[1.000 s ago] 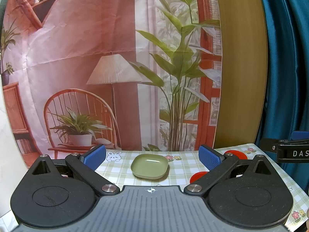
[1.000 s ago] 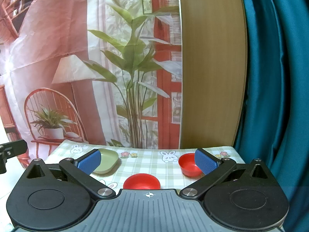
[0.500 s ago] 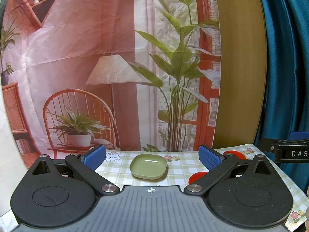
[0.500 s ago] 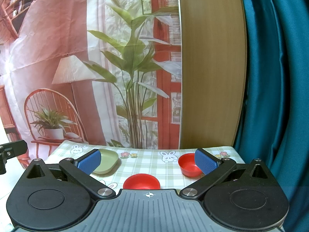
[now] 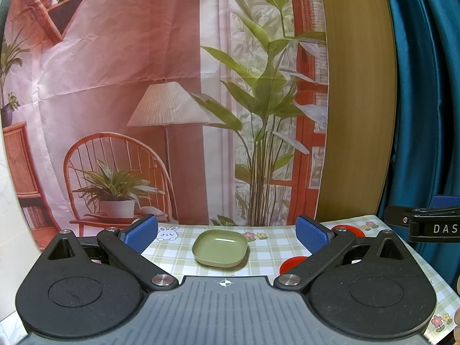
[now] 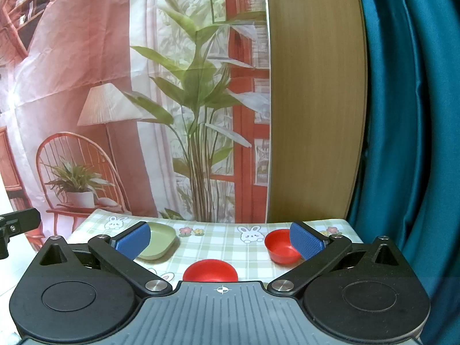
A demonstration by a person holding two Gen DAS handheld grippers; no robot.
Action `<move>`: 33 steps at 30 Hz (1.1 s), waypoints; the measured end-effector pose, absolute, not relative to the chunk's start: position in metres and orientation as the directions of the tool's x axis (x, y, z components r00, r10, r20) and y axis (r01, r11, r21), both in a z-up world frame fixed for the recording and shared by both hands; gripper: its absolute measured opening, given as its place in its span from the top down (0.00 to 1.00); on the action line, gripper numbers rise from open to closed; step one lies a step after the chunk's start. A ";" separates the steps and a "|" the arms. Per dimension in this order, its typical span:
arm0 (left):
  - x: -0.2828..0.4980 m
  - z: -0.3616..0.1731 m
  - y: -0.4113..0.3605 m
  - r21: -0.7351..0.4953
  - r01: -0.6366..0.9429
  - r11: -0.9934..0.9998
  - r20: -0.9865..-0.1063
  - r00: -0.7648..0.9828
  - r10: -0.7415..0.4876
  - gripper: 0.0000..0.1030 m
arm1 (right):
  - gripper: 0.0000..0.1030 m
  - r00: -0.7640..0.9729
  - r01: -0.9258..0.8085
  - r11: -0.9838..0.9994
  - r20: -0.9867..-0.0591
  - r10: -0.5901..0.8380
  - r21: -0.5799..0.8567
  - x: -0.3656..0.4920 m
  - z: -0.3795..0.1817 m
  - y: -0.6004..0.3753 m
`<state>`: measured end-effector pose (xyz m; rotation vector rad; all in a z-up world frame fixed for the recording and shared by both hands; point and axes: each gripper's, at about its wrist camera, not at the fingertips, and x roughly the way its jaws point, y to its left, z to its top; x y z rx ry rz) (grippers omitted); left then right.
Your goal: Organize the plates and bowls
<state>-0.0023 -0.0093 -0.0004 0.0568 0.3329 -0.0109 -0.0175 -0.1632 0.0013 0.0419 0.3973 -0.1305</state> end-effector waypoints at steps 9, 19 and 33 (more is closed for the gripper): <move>-0.003 0.000 -0.010 0.051 0.019 0.998 -0.326 0.945 -0.002 0.00 | 0.00 0.914 0.135 0.991 -0.387 -0.119 0.014 -0.018 0.001 -0.163; -0.002 0.000 -0.009 0.050 0.020 0.999 -0.327 0.945 -0.003 0.00 | 0.00 0.915 0.136 0.991 -0.386 -0.120 0.013 -0.019 0.001 -0.162; 0.002 -0.003 -0.011 0.048 0.017 0.999 -0.333 0.943 0.000 0.00 | 0.00 0.914 0.143 0.989 -0.388 -0.121 0.027 -0.020 0.004 -0.162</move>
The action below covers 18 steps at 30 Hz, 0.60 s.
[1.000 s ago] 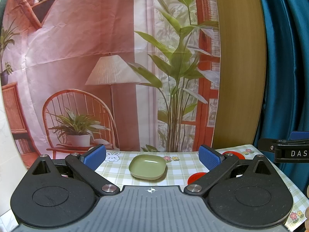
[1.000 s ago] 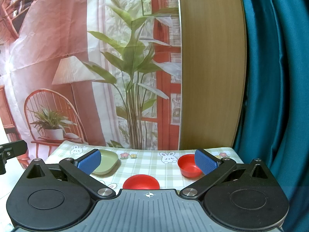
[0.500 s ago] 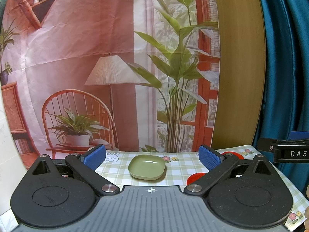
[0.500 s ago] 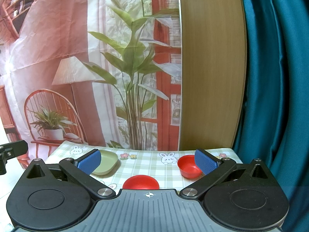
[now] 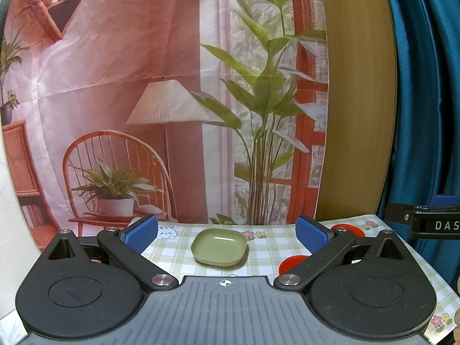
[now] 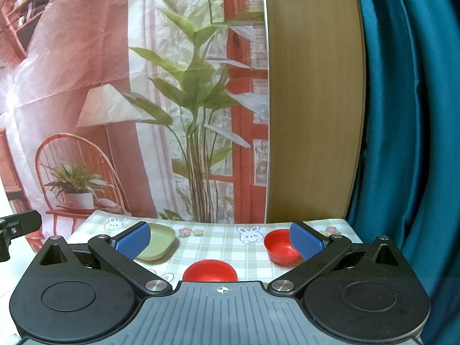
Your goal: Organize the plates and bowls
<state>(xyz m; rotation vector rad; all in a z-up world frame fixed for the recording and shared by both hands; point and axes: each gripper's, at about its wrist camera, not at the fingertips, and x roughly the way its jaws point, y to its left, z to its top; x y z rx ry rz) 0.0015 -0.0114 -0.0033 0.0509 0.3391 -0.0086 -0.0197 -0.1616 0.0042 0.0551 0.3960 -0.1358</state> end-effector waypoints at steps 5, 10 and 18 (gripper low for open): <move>0.012 -0.009 -0.007 0.057 -0.001 0.998 -0.345 0.939 0.020 0.00 | 0.00 0.916 0.147 0.989 -0.380 -0.125 0.031 -0.015 0.004 -0.166; 0.030 -0.019 0.005 0.050 -0.007 0.999 -0.383 0.923 0.026 0.01 | 0.00 0.920 0.145 0.989 -0.371 -0.124 0.029 -0.006 -0.003 -0.169; 0.064 -0.023 0.019 0.129 -0.029 0.991 -0.385 0.920 0.077 0.02 | 0.00 0.910 0.128 0.990 -0.403 -0.097 0.051 0.032 -0.029 -0.176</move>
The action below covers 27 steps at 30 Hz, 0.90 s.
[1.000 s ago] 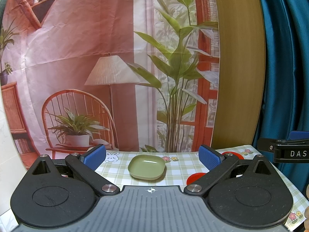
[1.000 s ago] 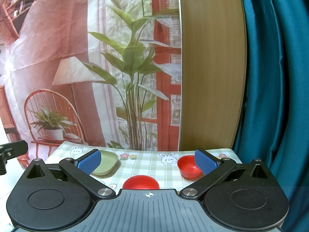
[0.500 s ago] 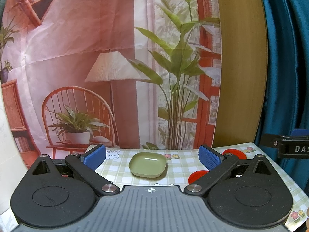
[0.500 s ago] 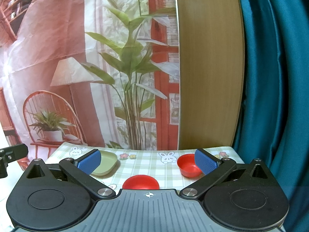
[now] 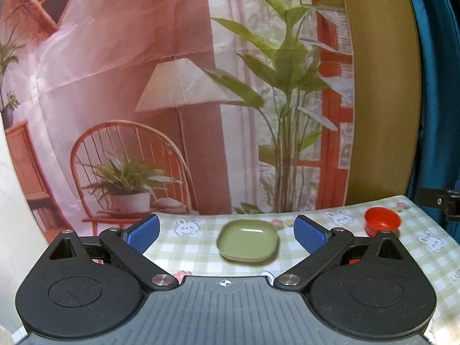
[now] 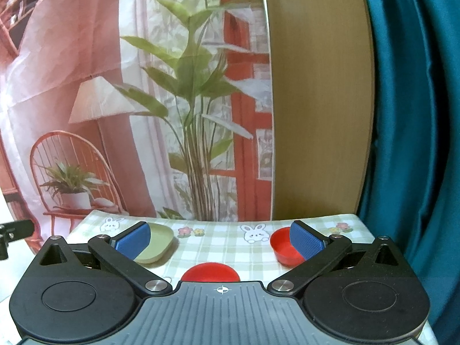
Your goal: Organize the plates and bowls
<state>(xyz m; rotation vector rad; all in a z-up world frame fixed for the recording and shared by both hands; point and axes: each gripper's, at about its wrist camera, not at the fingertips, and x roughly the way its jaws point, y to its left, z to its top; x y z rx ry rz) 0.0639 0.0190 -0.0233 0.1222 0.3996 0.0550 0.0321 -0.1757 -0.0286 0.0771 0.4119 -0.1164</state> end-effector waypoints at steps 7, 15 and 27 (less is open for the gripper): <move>0.090 -0.039 0.033 0.107 -0.054 0.993 -0.442 0.892 0.096 0.02 | 0.00 0.914 0.095 0.994 -0.401 -0.065 0.055 0.060 -0.050 -0.179; 0.105 -0.083 0.040 0.044 -0.024 0.999 -0.556 0.830 0.044 0.08 | 0.03 0.895 0.055 0.996 -0.446 -0.020 0.066 0.079 -0.092 -0.172; 0.104 -0.177 0.043 -0.035 -0.015 0.999 -0.764 0.645 -0.017 0.12 | 0.35 0.806 -0.044 0.996 -0.586 0.080 0.074 0.094 -0.158 -0.146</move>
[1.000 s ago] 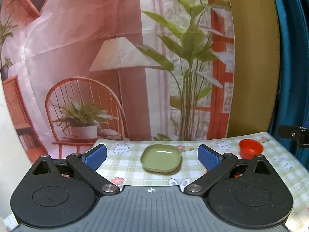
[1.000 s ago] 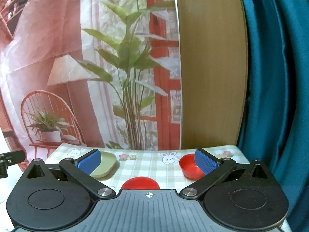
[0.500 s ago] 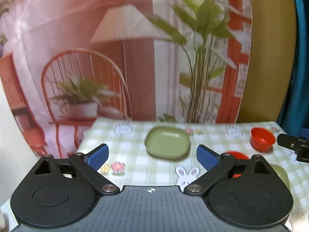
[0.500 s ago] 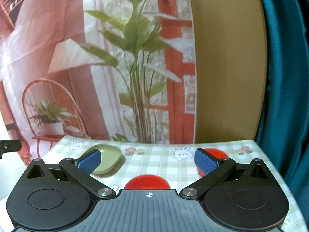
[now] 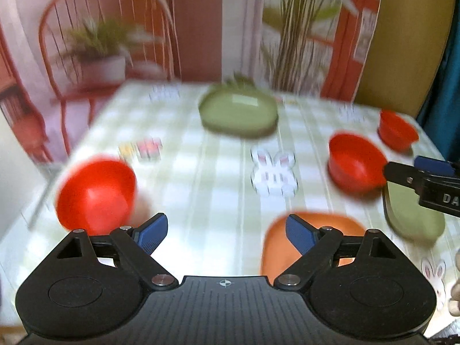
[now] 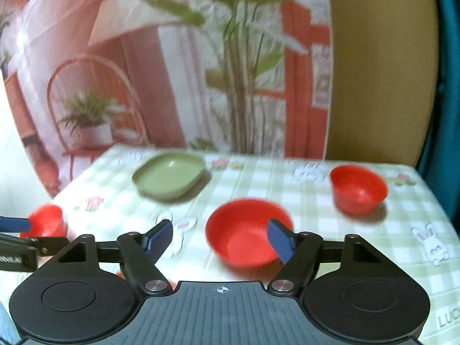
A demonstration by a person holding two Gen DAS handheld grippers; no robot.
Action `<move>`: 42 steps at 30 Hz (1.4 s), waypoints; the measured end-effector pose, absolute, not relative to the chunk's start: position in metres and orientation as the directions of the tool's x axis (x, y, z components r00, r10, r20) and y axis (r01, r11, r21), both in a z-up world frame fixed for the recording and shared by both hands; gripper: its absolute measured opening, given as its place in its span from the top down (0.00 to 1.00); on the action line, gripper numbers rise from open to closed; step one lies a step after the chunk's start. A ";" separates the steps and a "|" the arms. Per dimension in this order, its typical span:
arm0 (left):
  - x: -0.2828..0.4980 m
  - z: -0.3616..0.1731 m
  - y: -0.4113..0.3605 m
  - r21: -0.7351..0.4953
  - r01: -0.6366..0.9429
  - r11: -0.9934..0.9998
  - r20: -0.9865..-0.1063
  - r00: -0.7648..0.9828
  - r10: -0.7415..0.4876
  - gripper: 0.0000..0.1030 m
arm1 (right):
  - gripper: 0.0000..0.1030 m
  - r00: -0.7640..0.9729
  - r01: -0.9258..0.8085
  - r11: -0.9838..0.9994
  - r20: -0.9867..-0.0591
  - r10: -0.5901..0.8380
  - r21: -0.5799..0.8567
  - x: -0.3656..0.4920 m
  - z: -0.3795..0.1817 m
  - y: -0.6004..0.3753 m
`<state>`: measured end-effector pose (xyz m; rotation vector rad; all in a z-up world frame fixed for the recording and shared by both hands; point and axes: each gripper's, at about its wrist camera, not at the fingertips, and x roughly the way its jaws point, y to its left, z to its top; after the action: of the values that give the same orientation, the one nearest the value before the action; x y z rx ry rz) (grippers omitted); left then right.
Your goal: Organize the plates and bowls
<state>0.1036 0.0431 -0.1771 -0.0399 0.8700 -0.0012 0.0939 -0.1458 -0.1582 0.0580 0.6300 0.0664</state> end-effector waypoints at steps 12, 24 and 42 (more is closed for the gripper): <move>0.094 -0.229 0.040 -0.144 -0.012 0.989 -0.871 0.477 -0.121 0.26 | 0.66 0.679 -0.122 0.992 -0.726 0.107 0.032 0.094 -0.219 -0.124; 0.093 -0.235 0.035 -0.164 -0.039 0.986 -0.888 0.441 -0.131 0.56 | 0.77 0.629 -0.133 0.990 -0.768 0.120 0.045 0.091 -0.236 -0.123; 0.091 -0.235 0.033 -0.203 -0.007 0.979 -0.863 0.474 -0.176 0.91 | 0.92 0.601 -0.082 0.990 -0.787 0.140 0.114 0.093 -0.245 -0.132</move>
<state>0.0907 0.0330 -0.2348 -0.1883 1.0734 -0.1043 0.0935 -0.1324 -0.2449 0.0680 0.9170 0.1290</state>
